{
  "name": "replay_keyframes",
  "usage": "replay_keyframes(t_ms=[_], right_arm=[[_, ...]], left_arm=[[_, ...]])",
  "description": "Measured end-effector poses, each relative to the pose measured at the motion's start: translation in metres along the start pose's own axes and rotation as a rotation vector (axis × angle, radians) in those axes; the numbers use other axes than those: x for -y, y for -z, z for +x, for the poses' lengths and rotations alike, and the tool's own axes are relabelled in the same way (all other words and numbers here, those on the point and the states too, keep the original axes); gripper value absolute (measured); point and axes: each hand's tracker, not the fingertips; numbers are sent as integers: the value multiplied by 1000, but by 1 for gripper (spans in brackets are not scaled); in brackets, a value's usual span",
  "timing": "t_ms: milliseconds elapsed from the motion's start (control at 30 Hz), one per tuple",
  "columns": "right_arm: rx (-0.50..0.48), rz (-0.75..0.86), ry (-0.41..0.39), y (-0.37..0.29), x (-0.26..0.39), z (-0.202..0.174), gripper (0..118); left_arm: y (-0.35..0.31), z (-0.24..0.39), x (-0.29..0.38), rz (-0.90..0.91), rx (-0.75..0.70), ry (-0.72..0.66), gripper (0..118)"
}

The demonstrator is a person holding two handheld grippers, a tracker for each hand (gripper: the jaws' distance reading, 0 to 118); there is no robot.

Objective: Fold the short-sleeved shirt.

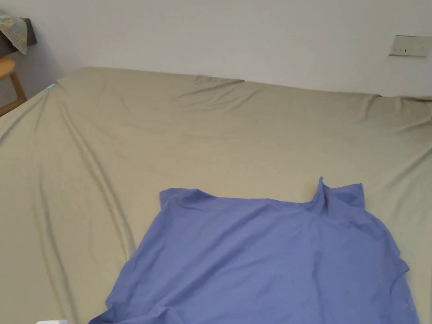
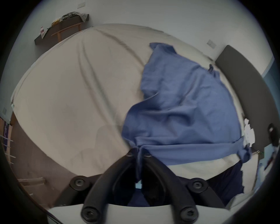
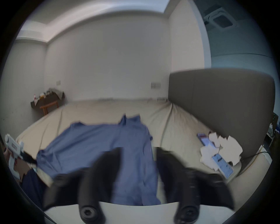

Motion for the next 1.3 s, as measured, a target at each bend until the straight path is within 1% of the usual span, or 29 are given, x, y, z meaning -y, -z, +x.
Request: replay_keyframes(t_ms=[33, 67, 100, 133, 167, 200, 233, 267, 300, 333, 367, 400, 433, 467, 533, 567, 600, 667, 767, 833, 900, 967, 1033, 1133, 1167, 1200, 1233, 1267, 1300], right_arm=[[-15, -84, -1, 10, 8, 8, 82], [-21, -179, 11, 23, 18, 17, 107], [-7, -256, 18, 33, 31, 24, 118], [-16, -306, 43, 42, 46, 32, 118], [-12, -384, 50, 52, 60, 39, 118], [-5, -446, 63, 60, 71, 43, 114], [-17, -497, 72, 67, 82, 46, 101], [-50, -518, 112, 70, 95, 50, 84], [-58, -540, 129, 74, 100, 51, 66], [-59, -557, 141, 78, 105, 51, 41], [-78, -561, 149, 81, 107, 50, 28], [-99, -547, 165, 80, 108, 50, 18], [-113, -533, 183, 78, 106, 49, 11], [-114, -496, 185, 75, 100, 46, 11], [-79, -400, 125, 59, 78, 39, 11], [-71, -329, 111, 50, 62, 37, 11], [-84, -276, 101, 44, 46, 36, 11], [-64, -166, 61, 42, 9, 32, 11], [-72, -104, -14, 78, -33, 29, 11], [-77, -113, -40, 120, -49, 26, 11], [-71, -162, -77, 168, -56, 22, 11], [-78, -228, -69, 219, -53, 23, 11], [-71, -292, -72, 257, -48, 22, 11], [-64, -351, -83, 296, -35, 21, 11], [-64, -352, -96, 303, -32, 21, 14], [-54, -353, -105, 304, -31, 19, 18], [-39, -344, -109, 303, -31, 20, 37], [-7, -300, -102, 297, -34, 21, 55], [10, -244, -88, 287, -37, 22, 74]], left_arm=[[-7, 4, -3, 32, 19, -24, 3], [-13, 8, -6, 38, 37, -4, 3], [-20, 13, -6, 54, 43, 22, 3], [-25, 17, -6, 77, 35, 33, 3], [-28, 19, -6, 77, 39, 30, 3], [-30, 19, -7, 79, 44, 30, 3], [-31, 19, -6, 82, 50, 25, 3], [-32, 21, -5, 88, 50, 24, 3], [-33, 22, -4, 90, 51, 25, 3], [-33, 23, -4, 92, 51, 26, 3], [-32, 22, -3, 92, 47, 23, 3], [-32, 22, -3, 93, 45, 20, 3], [-32, 23, -2, 92, 40, 14, 3], [-35, 25, -2, 92, 37, 8, 3], [-48, 29, -5, 147, 27, -3, 3], [-59, 33, -10, 199, 36, -9, 3], [-69, 36, -15, 244, 43, -24, 3], [-84, 42, -35, 301, 71, -47, 3], [-76, 54, -80, 352, 63, -30, 3], [-50, 63, -110, 343, -7, -3, 3], [-10, 65, -137, 305, -17, -17, 3], [32, 65, -158, 228, -18, -81, 3], [66, 63, -172, 187, -37, -117, 3], [100, 66, -183, 154, -60, -101, 3], [111, 60, -185, 144, -71, -95, 3], [115, 60, -184, 149, -90, -74, 7], [113, 62, -183, 165, -112, -51, 24], [107, 65, -182, 194, -129, -18, 46], [99, 67, -179, 240, -135, 8, 73]])
